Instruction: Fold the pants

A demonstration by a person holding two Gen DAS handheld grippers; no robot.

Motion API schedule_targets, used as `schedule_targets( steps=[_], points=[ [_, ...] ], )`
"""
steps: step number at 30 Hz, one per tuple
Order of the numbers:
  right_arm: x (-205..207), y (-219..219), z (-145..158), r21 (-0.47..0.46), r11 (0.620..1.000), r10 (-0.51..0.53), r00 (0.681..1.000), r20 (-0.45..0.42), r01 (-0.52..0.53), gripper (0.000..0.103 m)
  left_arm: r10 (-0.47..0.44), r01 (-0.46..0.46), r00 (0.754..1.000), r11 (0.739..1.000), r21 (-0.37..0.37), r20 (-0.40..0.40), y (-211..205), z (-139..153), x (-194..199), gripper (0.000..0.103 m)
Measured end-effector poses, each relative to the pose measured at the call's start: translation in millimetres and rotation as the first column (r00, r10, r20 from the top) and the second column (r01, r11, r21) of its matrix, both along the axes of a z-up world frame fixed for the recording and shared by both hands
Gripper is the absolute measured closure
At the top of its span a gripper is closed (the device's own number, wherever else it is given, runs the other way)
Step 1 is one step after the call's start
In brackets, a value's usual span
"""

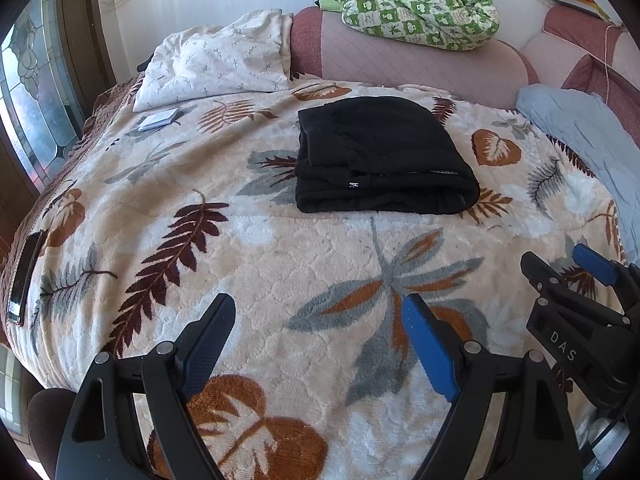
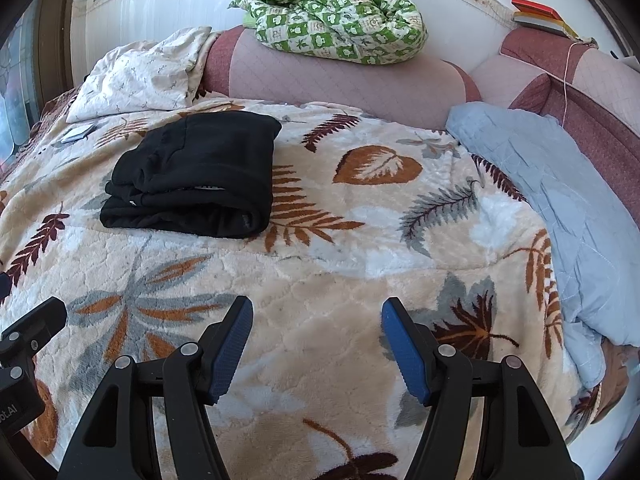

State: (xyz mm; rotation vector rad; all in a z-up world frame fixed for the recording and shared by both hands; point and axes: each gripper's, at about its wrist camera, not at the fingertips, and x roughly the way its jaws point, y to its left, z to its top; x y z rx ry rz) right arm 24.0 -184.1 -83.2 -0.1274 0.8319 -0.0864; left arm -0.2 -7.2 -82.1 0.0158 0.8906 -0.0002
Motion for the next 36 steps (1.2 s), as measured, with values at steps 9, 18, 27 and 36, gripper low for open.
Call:
schedule_targets(
  steps=[9, 18, 27, 36],
  points=[
    [1.5, 0.0, -6.1, 0.001, 1.0, 0.005, 1.0, -0.009, -0.005, 0.03, -0.001, 0.001, 1.0, 1.0, -0.001, -0.003, -0.5, -1.6, 0.6, 0.018],
    [1.2, -0.9, -9.1, 0.003, 1.0, 0.005, 1.0, -0.013, -0.005, 0.03, 0.0, 0.0, 1.0, 1.0, 0.002, -0.006, -0.4, -3.5, -0.3, 0.018],
    [1.4, -1.8, -9.5, 0.005, 1.0, 0.006, 1.0, -0.013, -0.005, 0.029, -0.002, 0.002, 1.0, 1.0, 0.008, -0.007, -0.7, -5.6, -2.0, 0.018],
    [1.3, -2.9, -9.6, 0.005, 1.0, 0.007, 1.0, -0.013, -0.007, 0.029, -0.007, 0.007, 1.0, 1.0, 0.016, -0.006, -3.0, -5.2, -2.1, 0.018]
  ],
)
